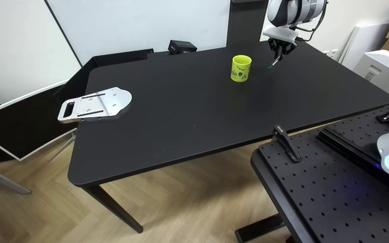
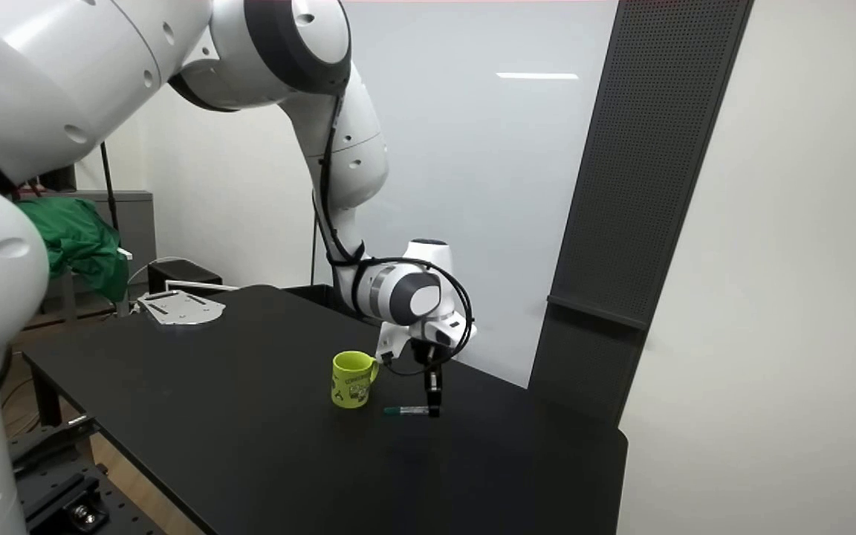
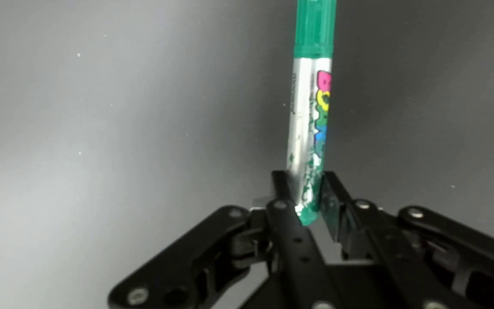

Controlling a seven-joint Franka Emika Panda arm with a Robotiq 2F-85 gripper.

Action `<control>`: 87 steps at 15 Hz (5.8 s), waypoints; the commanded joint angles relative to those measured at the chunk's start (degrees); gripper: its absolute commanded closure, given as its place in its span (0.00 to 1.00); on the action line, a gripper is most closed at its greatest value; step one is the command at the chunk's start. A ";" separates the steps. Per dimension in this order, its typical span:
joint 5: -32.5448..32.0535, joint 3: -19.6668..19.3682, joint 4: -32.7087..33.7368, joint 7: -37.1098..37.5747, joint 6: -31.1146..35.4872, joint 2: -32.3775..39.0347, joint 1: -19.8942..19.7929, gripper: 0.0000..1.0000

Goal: Pick up the green marker and put it in the yellow cup

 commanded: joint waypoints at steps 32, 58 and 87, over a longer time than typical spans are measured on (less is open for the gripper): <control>8.62 -14.29 -18.73 -14.94 36.79 -8.86 34.24 0.94; 9.07 -11.49 -16.26 -14.56 36.61 -2.79 32.50 0.94; 18.85 -9.62 -14.11 -22.86 30.02 -7.13 26.59 0.00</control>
